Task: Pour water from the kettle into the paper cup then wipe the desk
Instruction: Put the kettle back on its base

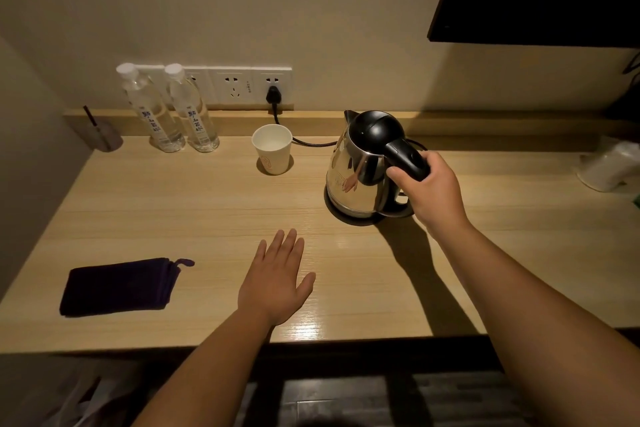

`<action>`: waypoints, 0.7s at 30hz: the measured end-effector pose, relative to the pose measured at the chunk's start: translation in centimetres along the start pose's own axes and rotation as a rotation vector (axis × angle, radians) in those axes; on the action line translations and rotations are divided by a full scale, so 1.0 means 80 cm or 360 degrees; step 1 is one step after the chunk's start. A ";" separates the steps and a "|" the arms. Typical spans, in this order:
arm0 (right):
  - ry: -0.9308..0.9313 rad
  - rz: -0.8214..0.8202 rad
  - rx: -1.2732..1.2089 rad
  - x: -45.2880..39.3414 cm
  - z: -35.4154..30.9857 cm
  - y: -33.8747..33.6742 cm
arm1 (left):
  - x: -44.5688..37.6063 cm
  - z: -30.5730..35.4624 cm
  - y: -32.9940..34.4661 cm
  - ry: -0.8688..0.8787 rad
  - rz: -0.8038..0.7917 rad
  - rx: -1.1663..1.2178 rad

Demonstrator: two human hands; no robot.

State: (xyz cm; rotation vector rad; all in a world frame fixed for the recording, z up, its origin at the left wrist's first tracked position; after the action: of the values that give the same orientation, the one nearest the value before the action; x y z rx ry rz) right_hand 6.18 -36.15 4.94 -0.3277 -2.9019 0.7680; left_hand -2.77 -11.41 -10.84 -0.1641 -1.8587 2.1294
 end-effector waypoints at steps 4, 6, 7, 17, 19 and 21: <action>-0.0016 -0.0010 0.0048 0.000 -0.002 0.000 | 0.000 0.000 -0.001 0.0003 0.0023 0.0022; -0.0034 -0.0033 0.0089 0.001 -0.005 0.001 | 0.001 0.001 -0.001 0.0007 0.0002 0.0013; -0.0047 -0.0039 0.0116 0.002 -0.007 0.000 | 0.001 0.001 -0.001 0.0006 -0.0007 0.0016; -0.0874 0.0081 0.1223 0.103 -0.052 0.024 | -0.001 0.002 -0.011 -0.0008 -0.0174 0.0065; -0.0909 -0.0097 0.1334 0.127 -0.035 0.056 | 0.004 0.003 -0.028 -0.0031 -0.0104 0.0058; -0.0857 -0.0273 0.1408 0.142 -0.012 0.086 | 0.018 0.002 -0.048 -0.0074 -0.0016 0.0027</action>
State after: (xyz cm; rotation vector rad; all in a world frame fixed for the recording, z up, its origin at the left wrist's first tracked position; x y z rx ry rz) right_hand -3.45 -27.11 3.04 0.2593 -2.5598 2.2185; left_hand -3.57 -10.71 -6.88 -0.1023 -1.8620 2.1593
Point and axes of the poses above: each hand's wrist, its own x-axis away from the middle knuckle, its own y-axis out of the palm, z = x × y, the point moved 9 cm from there along -x, towards the middle knuckle, and after that the axes turned 5 degrees about y, right-handed, at the moved point
